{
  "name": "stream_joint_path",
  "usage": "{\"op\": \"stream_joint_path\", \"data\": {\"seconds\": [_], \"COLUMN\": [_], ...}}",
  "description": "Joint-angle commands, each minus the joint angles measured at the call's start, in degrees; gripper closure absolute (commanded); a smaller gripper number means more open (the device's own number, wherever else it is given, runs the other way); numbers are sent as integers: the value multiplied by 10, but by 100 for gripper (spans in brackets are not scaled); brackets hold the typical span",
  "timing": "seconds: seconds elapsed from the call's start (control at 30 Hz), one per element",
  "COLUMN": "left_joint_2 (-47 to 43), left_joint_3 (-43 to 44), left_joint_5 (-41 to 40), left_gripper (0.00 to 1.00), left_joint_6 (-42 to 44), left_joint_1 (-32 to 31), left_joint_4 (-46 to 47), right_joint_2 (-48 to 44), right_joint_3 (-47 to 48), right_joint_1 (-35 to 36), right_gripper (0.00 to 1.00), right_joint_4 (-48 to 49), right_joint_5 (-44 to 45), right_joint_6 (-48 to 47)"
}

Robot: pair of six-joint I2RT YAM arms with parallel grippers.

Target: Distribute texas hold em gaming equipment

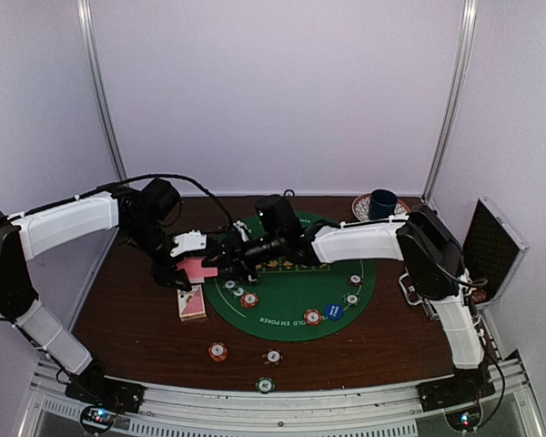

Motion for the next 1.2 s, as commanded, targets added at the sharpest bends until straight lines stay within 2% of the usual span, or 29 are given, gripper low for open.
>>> {"op": "stream_joint_path", "data": {"seconds": [0.0, 0.67, 0.93, 1.07, 1.17], "left_joint_2": [-20, -20, -26, -28, -31], "left_joint_3": [-3, -9, -12, -9, -10], "left_joint_5": [-3, -31, -52, -54, -56], "left_gripper": [88, 97, 99, 100, 100], "left_joint_6": [4, -1, -3, -5, -4], "left_joint_1": [-1, -1, 9, 21, 23], "left_joint_4": [15, 14, 11, 1, -2], "right_joint_2": [-39, -59, -77, -70, -42], "right_joint_3": [-20, -55, -80, -66, -22], "right_joint_1": [-7, -29, -76, -104, -121], "right_gripper": [64, 99, 100, 100, 100], "right_joint_4": [37, 89, 78, 34, -36], "right_joint_5": [1, -16, -32, -39, -40], "right_joint_6": [12, 47, 29, -6, -53]}}
